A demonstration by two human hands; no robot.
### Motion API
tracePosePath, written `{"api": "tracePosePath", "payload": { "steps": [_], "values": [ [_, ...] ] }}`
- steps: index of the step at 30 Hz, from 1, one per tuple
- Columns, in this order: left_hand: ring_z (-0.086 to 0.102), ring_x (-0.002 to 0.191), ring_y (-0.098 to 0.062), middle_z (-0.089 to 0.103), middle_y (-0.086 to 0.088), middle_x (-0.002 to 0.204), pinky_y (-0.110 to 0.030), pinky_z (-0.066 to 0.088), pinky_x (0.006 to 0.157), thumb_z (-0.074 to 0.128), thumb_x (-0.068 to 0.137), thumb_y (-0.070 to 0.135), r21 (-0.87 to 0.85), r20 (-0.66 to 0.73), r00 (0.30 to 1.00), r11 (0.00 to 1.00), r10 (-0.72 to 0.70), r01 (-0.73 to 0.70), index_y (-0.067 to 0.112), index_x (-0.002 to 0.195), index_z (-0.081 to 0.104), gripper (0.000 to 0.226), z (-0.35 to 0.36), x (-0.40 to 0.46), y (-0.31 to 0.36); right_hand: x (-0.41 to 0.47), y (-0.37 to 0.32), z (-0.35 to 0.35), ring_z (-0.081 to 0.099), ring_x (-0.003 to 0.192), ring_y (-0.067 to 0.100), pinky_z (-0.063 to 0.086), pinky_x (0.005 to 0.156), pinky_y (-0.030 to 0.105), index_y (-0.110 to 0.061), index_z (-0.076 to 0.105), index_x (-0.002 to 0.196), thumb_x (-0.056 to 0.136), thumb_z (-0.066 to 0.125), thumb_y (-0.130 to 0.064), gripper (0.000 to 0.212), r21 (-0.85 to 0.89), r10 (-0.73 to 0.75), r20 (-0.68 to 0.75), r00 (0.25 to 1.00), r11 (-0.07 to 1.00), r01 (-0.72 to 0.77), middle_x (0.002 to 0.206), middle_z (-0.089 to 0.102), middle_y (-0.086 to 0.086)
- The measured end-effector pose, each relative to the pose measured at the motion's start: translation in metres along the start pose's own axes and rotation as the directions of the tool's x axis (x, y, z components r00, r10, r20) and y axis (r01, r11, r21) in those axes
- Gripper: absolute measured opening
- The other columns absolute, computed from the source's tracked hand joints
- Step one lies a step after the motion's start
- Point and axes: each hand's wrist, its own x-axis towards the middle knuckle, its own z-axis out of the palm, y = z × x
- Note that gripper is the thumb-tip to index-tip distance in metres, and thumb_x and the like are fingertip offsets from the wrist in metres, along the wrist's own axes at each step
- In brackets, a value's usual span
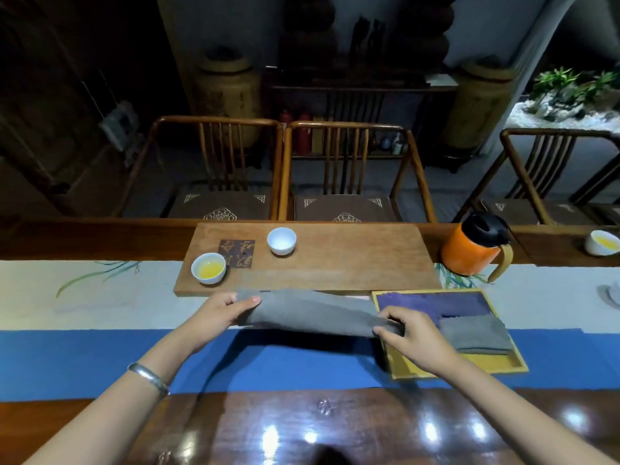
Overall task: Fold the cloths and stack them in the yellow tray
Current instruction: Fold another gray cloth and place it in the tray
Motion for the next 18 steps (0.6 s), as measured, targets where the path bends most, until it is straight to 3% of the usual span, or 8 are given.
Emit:
{"api": "tracePosePath", "payload": {
  "steps": [3, 6, 9, 10, 13, 15, 18],
  "values": [
    [0.047, 0.074, -0.022, 0.049, -0.009, 0.074, -0.036, 0.038, 0.076, 0.071, 0.081, 0.043, 0.017, 0.057, 0.991, 0.993, -0.119, 0.118, 0.013, 0.065, 0.049, 0.041, 0.006, -0.012, -0.044, -0.02, 0.014, 0.027, 0.062, 0.077, 0.013, 0.045, 0.07, 0.027, -0.014, 0.064, 0.083, 0.086, 0.066, -0.021, 0.007, 0.013, 0.056, 0.14, 0.989, 0.998, -0.058, 0.08, 0.068, 0.001],
    [0.038, 0.058, -0.016, 0.041, -0.004, 0.059, -0.028, 0.03, 0.057, 0.078, 0.069, 0.052, 0.022, 0.104, 0.974, 0.979, -0.202, 0.201, 0.021, 0.05, 0.044, 0.05, 0.013, -0.027, -0.082, -0.038, 0.028, 0.053, 0.063, 0.082, 0.007, 0.046, 0.074, 0.027, -0.014, 0.066, 0.086, 0.085, 0.065, -0.025, 0.01, 0.016, 0.107, 0.285, 0.953, 0.993, -0.117, 0.087, 0.07, -0.001],
    [0.029, 0.049, -0.013, 0.032, 0.0, 0.056, -0.027, 0.02, 0.049, 0.077, 0.074, 0.042, 0.052, 0.091, 0.961, 0.965, -0.261, 0.257, 0.024, 0.053, 0.034, 0.051, 0.017, -0.036, -0.112, -0.05, 0.037, 0.071, 0.063, 0.084, 0.004, 0.048, 0.077, 0.028, -0.019, 0.065, 0.085, 0.083, 0.065, -0.027, 0.009, 0.02, 0.146, 0.362, 0.921, 0.986, -0.165, 0.089, 0.07, -0.005],
    [0.029, 0.048, -0.011, 0.032, 0.001, 0.055, -0.026, 0.021, 0.049, 0.075, 0.08, 0.034, 0.065, 0.087, 0.96, 0.963, -0.267, 0.262, 0.023, 0.053, 0.034, 0.05, 0.017, -0.036, -0.119, -0.051, 0.038, 0.074, 0.062, 0.082, 0.001, 0.048, 0.077, 0.028, -0.023, 0.063, 0.082, 0.082, 0.066, -0.026, 0.004, 0.03, 0.154, 0.366, 0.918, 0.984, -0.177, 0.087, 0.069, -0.007],
    [0.035, 0.046, -0.01, 0.04, 0.0, 0.052, -0.02, 0.026, 0.046, 0.068, 0.087, 0.02, 0.093, 0.082, 0.962, 0.963, -0.261, 0.254, 0.016, 0.055, 0.046, 0.039, 0.019, -0.03, -0.127, -0.043, 0.042, 0.079, 0.059, 0.077, 0.003, 0.047, 0.073, 0.031, -0.03, 0.057, 0.076, 0.082, 0.067, -0.018, 0.016, 0.055, 0.21, 0.316, 0.925, 0.969, -0.239, 0.08, 0.064, -0.01],
    [0.039, 0.051, -0.014, 0.044, -0.008, 0.058, -0.018, 0.029, 0.047, 0.065, 0.089, 0.011, 0.067, 0.062, 0.972, 0.973, -0.227, 0.223, 0.005, 0.063, 0.056, 0.028, 0.019, -0.024, -0.123, -0.03, 0.045, 0.081, 0.061, 0.083, 0.013, 0.048, 0.078, 0.035, -0.021, 0.06, 0.081, 0.081, 0.067, -0.014, 0.01, 0.054, 0.27, 0.255, 0.928, 0.955, -0.293, 0.087, 0.067, -0.003],
    [0.039, 0.057, -0.018, 0.045, -0.013, 0.064, -0.027, 0.029, 0.052, 0.06, 0.091, 0.006, 0.018, 0.002, 0.981, 0.981, -0.194, 0.194, -0.003, 0.071, 0.058, 0.023, 0.018, -0.007, -0.115, -0.003, 0.049, 0.081, 0.063, 0.088, 0.021, 0.047, 0.079, 0.035, -0.009, 0.064, 0.087, 0.08, 0.067, -0.011, 0.008, 0.028, 0.325, 0.146, 0.934, 0.943, -0.332, 0.093, 0.07, 0.005]
  ]
}}
